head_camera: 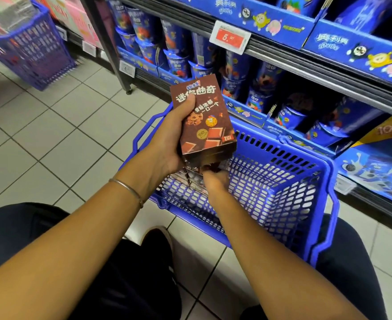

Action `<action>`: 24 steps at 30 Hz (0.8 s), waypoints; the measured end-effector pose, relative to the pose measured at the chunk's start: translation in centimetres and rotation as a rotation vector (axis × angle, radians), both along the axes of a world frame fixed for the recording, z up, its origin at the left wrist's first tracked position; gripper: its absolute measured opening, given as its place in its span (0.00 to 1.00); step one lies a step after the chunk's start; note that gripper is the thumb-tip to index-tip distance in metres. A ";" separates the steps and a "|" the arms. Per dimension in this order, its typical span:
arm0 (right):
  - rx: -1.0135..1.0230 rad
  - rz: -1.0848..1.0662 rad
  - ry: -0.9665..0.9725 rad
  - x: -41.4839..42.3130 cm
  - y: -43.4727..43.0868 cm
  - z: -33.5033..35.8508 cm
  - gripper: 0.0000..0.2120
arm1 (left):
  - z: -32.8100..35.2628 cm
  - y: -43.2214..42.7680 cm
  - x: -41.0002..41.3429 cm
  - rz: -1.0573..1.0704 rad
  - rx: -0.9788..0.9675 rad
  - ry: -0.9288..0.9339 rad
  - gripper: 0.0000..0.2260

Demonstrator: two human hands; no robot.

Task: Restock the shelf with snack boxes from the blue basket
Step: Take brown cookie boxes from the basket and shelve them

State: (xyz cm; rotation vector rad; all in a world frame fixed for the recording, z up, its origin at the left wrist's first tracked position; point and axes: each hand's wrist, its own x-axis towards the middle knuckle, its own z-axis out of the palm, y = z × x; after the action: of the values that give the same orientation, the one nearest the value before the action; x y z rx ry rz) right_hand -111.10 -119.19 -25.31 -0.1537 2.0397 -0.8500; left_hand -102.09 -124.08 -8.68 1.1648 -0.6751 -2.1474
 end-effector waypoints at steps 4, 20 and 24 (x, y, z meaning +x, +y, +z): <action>0.000 -0.084 -0.031 -0.2 -0.4 -0.1 0.33 | 0.0 0.0 0.0 0.006 -0.005 -0.005 0.20; -0.444 -0.239 -0.394 -4.6 5.8 5.1 0.20 | -0.1 -1.2 0.1 0.028 0.006 -0.097 0.20; -0.553 -0.225 -0.309 -6.2 6.7 7.8 0.11 | 0.3 -2.0 0.7 0.066 -0.016 -0.167 0.19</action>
State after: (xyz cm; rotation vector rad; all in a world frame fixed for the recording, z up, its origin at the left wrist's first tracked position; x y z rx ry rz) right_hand -117.25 -112.48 -17.49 -0.0897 1.5131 -1.4717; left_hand -101.37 -126.04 -8.42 1.3496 -0.7142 -2.0025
